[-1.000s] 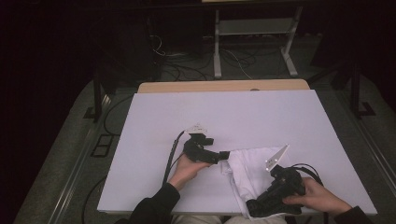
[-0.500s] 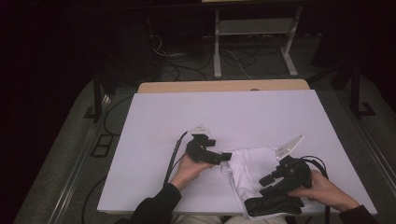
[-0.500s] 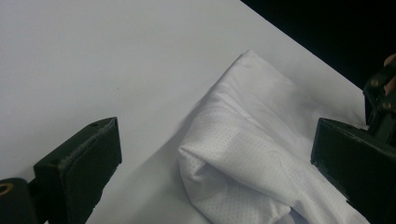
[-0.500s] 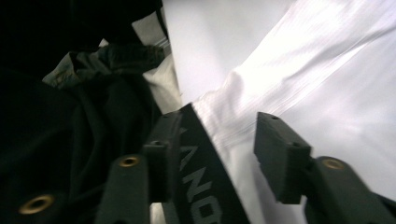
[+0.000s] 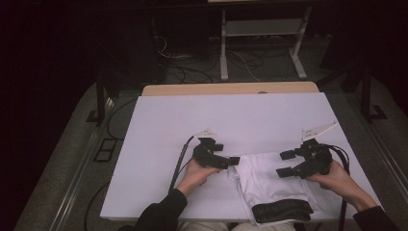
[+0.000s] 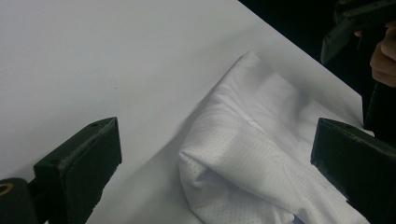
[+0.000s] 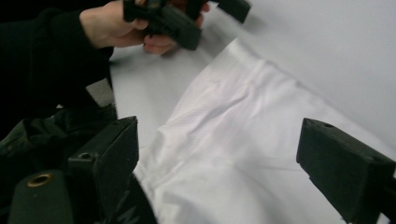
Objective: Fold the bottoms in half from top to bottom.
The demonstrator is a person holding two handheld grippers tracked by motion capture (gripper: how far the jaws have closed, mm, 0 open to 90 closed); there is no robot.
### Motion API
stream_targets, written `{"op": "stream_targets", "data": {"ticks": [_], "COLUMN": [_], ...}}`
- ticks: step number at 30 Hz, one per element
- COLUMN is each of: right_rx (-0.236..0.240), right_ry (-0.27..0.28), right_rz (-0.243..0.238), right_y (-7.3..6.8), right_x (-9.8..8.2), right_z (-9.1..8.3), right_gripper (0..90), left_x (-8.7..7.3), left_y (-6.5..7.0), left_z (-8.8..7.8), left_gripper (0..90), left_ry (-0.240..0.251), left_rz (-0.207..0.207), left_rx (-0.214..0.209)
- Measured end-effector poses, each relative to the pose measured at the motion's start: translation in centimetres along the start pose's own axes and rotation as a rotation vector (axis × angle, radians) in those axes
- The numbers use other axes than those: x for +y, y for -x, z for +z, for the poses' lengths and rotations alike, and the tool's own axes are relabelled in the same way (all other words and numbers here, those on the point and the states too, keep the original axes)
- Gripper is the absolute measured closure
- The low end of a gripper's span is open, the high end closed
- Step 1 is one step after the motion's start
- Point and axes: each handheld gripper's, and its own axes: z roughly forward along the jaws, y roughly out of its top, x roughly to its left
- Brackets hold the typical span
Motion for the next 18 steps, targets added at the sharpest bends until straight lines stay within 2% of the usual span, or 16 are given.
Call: {"op": "stream_targets", "data": {"ticks": [2, 3, 6, 18], "right_rx": [-0.016, -0.039, -0.085, -0.171], "right_ry": [0.007, 0.014, 0.015, 0.02], "right_rz": [0.007, 0.01, 0.02, 0.11], "right_y": [0.5, 0.8, 1.6, 5.7], "right_x": [0.0, -0.1, -0.2, -1.3], "right_z": [-0.3, -0.4, -0.7, -1.3], "right_gripper": [5.8, 4.7, 4.3, 6.2], "left_x": [0.0, 0.0, -0.1, -0.1], "left_y": [0.0, 0.0, 0.0, 0.0], "left_z": [0.1, 0.1, 0.3, 0.7], "left_gripper": [1.2, 1.2, 1.2, 1.3], "left_ry": [-0.004, -0.004, -0.008, -0.032], "left_rz": [0.002, 0.002, 0.004, 0.008], "left_rx": [0.0, 0.0, -0.001, -0.005]}}
